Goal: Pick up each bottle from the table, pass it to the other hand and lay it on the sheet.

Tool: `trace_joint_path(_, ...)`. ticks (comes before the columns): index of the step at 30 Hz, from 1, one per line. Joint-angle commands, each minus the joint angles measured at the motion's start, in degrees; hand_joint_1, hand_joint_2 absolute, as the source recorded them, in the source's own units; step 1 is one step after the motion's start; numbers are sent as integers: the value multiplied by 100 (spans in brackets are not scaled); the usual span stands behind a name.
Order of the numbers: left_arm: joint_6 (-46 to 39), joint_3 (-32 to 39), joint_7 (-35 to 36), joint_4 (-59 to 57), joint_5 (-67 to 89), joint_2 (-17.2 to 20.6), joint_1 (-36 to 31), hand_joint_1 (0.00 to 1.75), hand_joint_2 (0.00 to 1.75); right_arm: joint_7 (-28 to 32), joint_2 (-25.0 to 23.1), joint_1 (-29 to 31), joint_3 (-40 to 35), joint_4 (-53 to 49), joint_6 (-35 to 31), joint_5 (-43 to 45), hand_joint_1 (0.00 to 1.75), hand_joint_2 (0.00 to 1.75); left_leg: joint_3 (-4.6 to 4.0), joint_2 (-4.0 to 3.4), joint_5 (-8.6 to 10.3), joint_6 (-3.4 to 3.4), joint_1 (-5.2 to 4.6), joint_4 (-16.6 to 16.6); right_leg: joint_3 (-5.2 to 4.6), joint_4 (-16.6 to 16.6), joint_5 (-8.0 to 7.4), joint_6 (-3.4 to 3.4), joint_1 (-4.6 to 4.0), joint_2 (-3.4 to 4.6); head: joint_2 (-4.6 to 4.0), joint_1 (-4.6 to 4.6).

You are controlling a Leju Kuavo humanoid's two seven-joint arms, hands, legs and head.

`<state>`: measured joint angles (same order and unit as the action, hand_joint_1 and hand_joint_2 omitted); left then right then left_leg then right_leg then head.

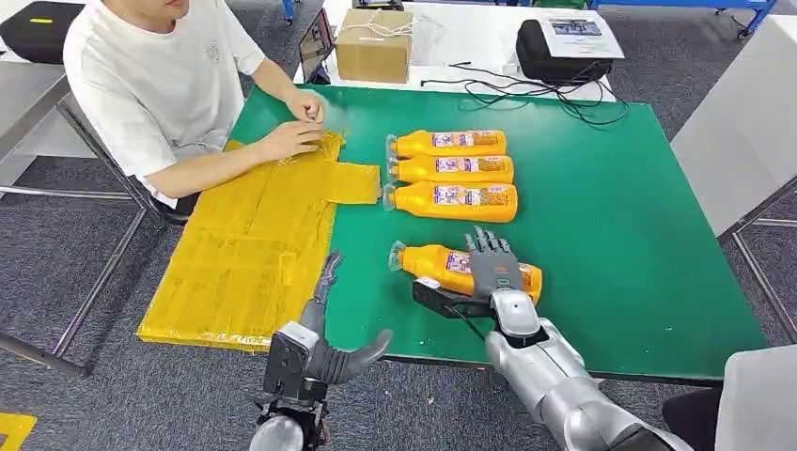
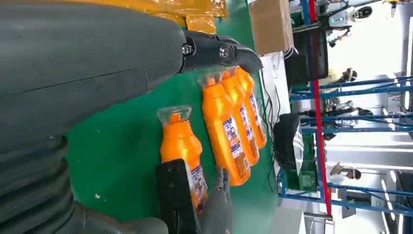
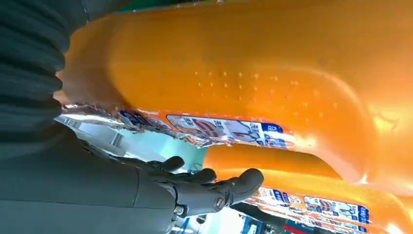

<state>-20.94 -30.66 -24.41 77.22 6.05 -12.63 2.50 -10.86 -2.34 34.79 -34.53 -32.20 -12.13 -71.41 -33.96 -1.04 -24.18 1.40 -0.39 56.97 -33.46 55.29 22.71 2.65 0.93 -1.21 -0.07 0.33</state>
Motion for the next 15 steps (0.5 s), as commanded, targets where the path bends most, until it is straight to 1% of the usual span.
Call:
trace_joint_path(1,79,175,206,159,244,79,0,0,175,-264,-6,352,296,675,900,316,0,175,9,7,-6,-11,6,2,9,1,5,-12,-4,12,0,2)
trace_joint_path(2,116,187,224,129,256,83,-31,0,175,-248,44,409,384,754,1035,426,0,175,8,9,-6,-11,7,5,8,3,5,-12,-4,10,0,0)
trace_joint_path(3,125,198,227,100,259,82,-50,0,175,-220,84,437,433,800,1112,487,35,175,6,13,0,-7,3,0,7,-1,2,-7,-2,1,0,2)
trace_joint_path(4,142,216,224,32,267,67,-83,0,175,-215,142,477,445,894,1245,531,162,175,5,14,2,-5,1,-2,5,-2,2,-5,0,-5,0,2)
trace_joint_path(5,163,222,214,-31,277,60,-116,0,175,-211,203,486,466,971,1344,573,175,175,9,22,1,-7,5,-2,12,-5,3,-8,-3,-7,0,2)
trace_joint_path(9,225,186,176,-187,289,52,-199,0,175,-167,351,375,679,1130,1401,811,175,175,16,29,2,-6,5,-3,21,-9,3,-7,-3,-15,0,2)
trace_joint_path(11,252,141,163,-247,290,49,-238,0,175,-154,425,281,846,1233,1399,971,175,175,23,52,5,-9,8,-9,33,-16,5,-10,-6,-30,0,4)
trace_joint_path(13,273,106,156,-275,295,59,-267,0,175,-126,467,219,943,1302,1398,1062,175,175,27,59,4,-8,10,-8,38,-18,6,-10,-7,-32,0,2)
trace_joint_path(14,279,98,156,-287,293,63,-277,0,175,-115,485,190,975,1325,1404,1093,175,175,28,43,3,-3,4,-6,33,-14,4,-5,-2,-23,0,2)
trace_joint_path(15,279,98,156,-287,293,63,-277,0,175,-115,485,190,975,1325,1404,1093,175,175,31,51,4,-3,4,-7,38,-15,6,-5,-2,-29,0,2)
